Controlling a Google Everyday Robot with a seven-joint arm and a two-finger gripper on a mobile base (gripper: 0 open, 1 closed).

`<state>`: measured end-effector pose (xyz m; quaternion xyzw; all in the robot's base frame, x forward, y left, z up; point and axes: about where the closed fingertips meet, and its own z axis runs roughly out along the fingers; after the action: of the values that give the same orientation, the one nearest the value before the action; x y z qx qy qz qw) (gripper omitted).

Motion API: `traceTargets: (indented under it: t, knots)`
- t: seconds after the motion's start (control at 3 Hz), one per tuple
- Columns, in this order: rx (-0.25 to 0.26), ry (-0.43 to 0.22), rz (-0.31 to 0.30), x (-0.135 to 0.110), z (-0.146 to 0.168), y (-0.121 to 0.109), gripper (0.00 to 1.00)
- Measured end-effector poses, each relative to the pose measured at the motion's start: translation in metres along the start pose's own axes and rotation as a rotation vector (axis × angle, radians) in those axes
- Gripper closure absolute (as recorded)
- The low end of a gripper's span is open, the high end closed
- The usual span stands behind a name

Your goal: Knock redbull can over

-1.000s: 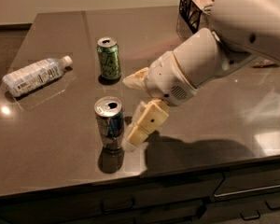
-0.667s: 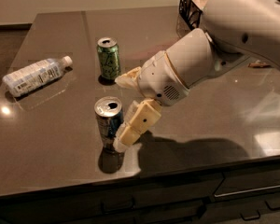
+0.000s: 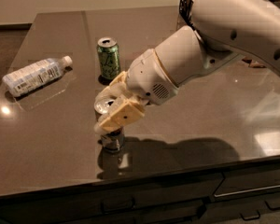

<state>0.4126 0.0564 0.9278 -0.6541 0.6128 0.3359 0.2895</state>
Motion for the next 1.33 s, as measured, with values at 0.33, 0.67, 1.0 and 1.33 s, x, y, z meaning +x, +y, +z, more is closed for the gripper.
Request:
traceTargets:
  t: [0.33, 0.67, 1.0, 1.33]
  knots:
    - [-0.003, 0.022, -0.003, -0.006, -0.002, 0.0, 0.65]
    - [0.014, 0.127, 0.015, -0.004, -0.01, -0.011, 0.88]
    - [0.018, 0.325, 0.037, 0.001, -0.027, -0.028, 1.0]
    - [0.035, 0.518, 0.008, 0.01, -0.039, -0.041, 1.0]
